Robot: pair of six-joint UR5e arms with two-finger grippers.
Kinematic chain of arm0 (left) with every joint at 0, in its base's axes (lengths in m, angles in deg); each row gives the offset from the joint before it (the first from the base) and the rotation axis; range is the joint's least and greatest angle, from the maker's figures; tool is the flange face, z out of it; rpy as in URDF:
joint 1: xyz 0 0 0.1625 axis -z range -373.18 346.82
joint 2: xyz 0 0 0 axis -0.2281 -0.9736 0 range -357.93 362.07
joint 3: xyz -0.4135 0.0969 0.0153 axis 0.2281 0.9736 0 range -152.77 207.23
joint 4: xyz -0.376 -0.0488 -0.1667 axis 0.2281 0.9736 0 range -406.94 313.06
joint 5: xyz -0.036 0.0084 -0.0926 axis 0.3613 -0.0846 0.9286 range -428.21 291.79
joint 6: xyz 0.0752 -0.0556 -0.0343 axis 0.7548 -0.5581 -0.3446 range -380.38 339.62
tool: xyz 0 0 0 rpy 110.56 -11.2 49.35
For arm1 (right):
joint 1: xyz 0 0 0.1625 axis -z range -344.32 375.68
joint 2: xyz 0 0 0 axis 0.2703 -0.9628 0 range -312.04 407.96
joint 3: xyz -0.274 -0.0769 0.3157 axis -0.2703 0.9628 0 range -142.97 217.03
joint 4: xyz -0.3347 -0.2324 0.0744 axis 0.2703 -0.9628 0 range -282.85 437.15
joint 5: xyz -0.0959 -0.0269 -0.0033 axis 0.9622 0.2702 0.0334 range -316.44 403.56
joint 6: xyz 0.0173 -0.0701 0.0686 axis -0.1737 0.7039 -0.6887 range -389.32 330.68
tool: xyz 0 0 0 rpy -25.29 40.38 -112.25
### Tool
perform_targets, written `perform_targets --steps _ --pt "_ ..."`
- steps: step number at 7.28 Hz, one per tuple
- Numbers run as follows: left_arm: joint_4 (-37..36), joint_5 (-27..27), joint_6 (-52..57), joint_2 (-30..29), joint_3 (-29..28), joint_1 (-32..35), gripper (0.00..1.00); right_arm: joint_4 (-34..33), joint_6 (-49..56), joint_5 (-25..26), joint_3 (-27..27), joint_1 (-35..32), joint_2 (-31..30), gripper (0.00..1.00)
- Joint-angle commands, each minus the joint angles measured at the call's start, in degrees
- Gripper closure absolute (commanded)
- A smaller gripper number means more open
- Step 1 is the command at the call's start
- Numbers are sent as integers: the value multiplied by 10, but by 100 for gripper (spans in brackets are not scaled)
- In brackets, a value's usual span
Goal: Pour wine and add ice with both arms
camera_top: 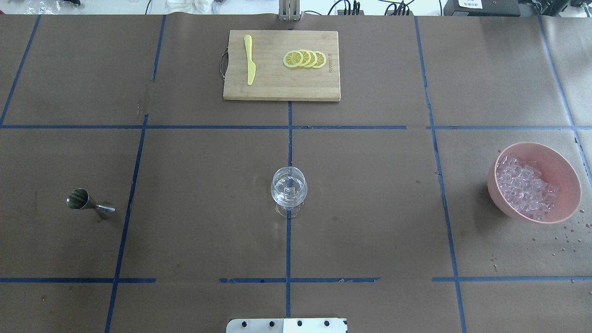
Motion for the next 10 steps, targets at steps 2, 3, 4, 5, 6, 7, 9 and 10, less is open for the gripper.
perform_targets --steps 2,3,4,5,6,7,9,10 --pt "-2 1 1 2 1 2 0 1 -2 -18 0 0 -2 0" --pt "-2 1 1 2 0 2 0 2 -2 -18 0 0 -2 0" --pt "-1 1 0 3 0 2 0 2 -3 -18 0 0 -2 0" --pt "0 1 0 5 0 2 0 2 -3 -18 -1 0 -2 0" --pt "1 1 0 6 1 2 0 2 -4 -18 -1 0 -2 0" --pt "2 2 0 6 0 2 0 2 -4 -18 -2 0 -2 0" --pt "3 2 0 6 1 2 0 2 -4 -18 -3 0 -2 0" --pt "3 2 0 6 0 2 0 2 -5 -19 -5 0 -2 0"
